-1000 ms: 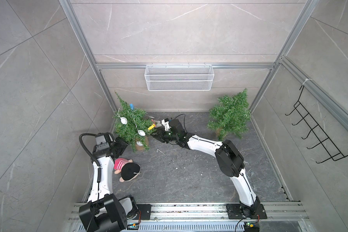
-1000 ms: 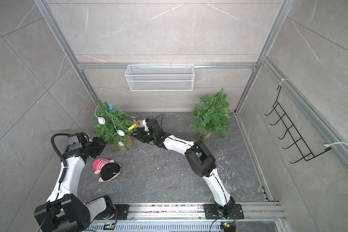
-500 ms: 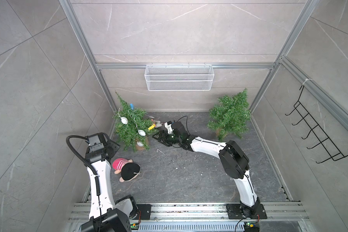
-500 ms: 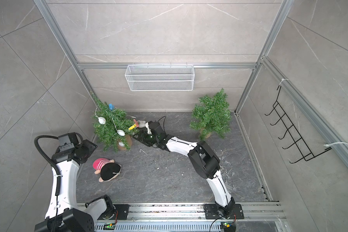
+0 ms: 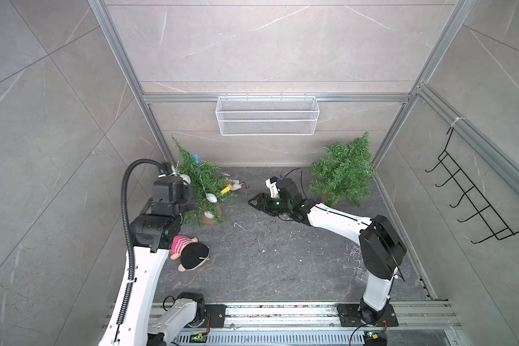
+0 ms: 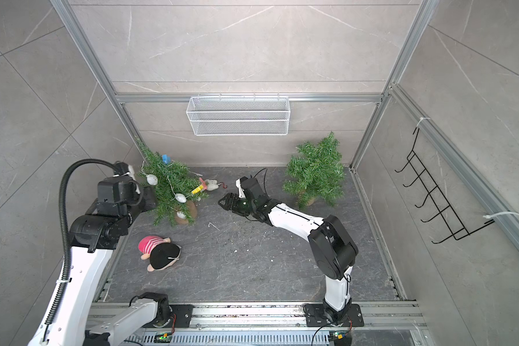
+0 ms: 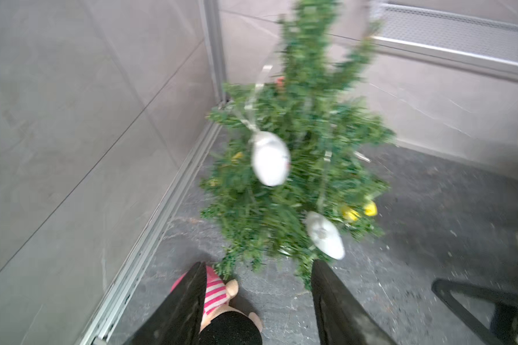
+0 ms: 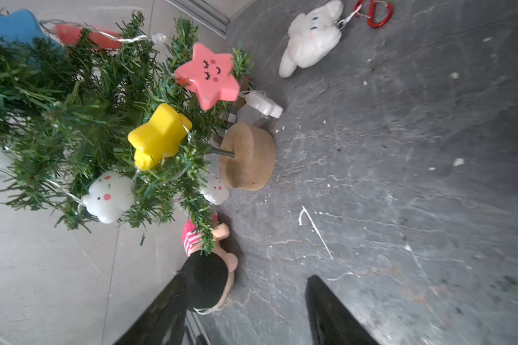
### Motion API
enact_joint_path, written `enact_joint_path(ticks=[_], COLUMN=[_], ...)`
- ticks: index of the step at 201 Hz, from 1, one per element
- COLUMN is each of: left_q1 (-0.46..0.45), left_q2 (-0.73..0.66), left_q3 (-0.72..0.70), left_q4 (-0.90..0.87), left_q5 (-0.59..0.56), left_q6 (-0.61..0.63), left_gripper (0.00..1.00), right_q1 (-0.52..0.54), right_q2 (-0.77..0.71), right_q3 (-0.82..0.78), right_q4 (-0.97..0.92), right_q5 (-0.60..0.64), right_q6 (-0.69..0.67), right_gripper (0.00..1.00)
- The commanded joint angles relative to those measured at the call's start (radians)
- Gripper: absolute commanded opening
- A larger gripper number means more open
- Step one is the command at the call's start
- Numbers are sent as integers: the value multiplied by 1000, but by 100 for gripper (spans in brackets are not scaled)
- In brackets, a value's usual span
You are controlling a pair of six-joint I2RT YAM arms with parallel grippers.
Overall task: Wrap string light around the christmas tree
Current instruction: Move the christmas tree to the center of the board.
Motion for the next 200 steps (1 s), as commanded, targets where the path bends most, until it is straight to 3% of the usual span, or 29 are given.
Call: enact_joint_path(ticks=[1,37,58,101,164,200], left_q1=[-150,-470,-570,-581,-580,-579], left_q2=[23,144,248,421,591,665], left_q3=[60,58,78,45,-41,-30], left_q4=[-34,67,142,346,563,594], left_q5=[-39,-10,37,263,398,501], left_q6=[94,121,128,69,-39,-142], left_gripper=[60,60,60,60,61,61], right_q1=[-14,-25,-31,-63,-134,-182], right_q2=[-101,-227,-308,-434,-568,-635], right_q3=[19,-8,-78,-191,-172,-131], right_q4=[-288,-530,-567,-598,-800,-886], right_q5=[88,250,307,384,521,597], right_q6=[-222,-386,-397,-370,-360,-360], right_gripper=[65,65,65,65,65,59])
